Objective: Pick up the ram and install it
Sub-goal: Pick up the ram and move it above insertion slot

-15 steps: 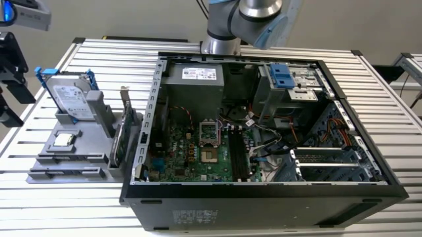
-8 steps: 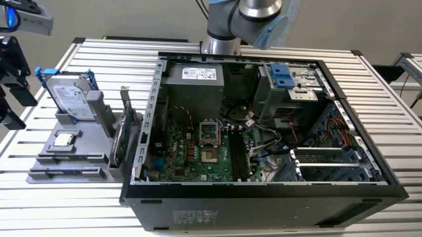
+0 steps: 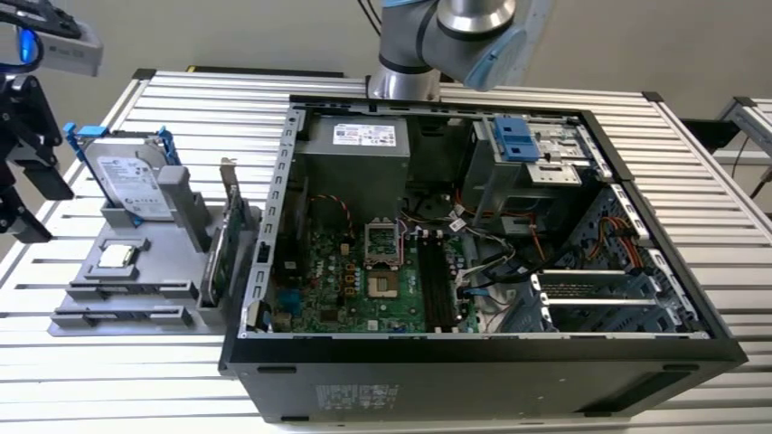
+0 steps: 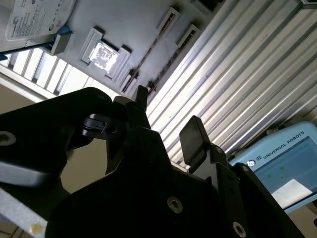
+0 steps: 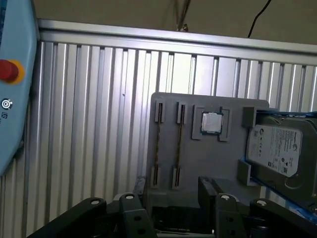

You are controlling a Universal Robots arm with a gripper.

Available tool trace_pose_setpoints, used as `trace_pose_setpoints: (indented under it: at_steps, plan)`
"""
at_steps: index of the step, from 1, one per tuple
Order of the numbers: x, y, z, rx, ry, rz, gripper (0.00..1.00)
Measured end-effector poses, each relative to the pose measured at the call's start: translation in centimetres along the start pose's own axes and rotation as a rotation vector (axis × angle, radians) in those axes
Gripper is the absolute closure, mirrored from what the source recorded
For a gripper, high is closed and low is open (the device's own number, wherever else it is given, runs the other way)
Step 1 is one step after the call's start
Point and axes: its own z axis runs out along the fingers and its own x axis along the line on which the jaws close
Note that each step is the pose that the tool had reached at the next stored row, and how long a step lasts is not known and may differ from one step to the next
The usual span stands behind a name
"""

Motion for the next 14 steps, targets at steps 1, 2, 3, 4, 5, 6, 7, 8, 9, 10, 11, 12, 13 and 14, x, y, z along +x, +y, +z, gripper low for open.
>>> trace_pose_setpoints:
  at_steps: [1,2,3,4,5,6,7,8,9,10,11,12,13,14]
  plan:
    - [0.00,0.01,0.07,0.0002,-0.0001,0.002,0.00]
    - [0.00,0.02,0.13,0.0002,-0.0001,0.004,0.00]
    - [0.01,0.02,0.19,0.0002,-0.0001,0.005,0.00]
    - [0.02,0.03,0.25,0.0002,0.0000,0.006,0.00]
    - [0.03,0.03,0.32,0.0002,-0.0001,0.007,0.00]
    - [0.04,0.02,0.39,0.0002,-0.0001,0.008,0.00]
    - [0.06,0.02,0.46,0.0002,-0.0001,0.009,0.00]
    - [0.08,0.02,0.50,-0.0004,-0.0001,0.010,0.00]
    - [0.10,0.02,0.55,-0.0011,-0.0001,0.011,0.00]
    - [0.12,0.02,0.61,-0.0020,-0.0002,0.012,0.00]
    - [0.15,0.03,0.65,-0.0030,-0.0002,0.013,0.00]
    - [0.18,0.03,0.70,-0.0042,-0.0003,0.014,0.00]
    - [0.21,0.03,0.75,-0.0053,-0.0005,0.015,0.00]
    - [0.24,0.03,0.81,-0.0066,-0.0006,0.016,0.00]
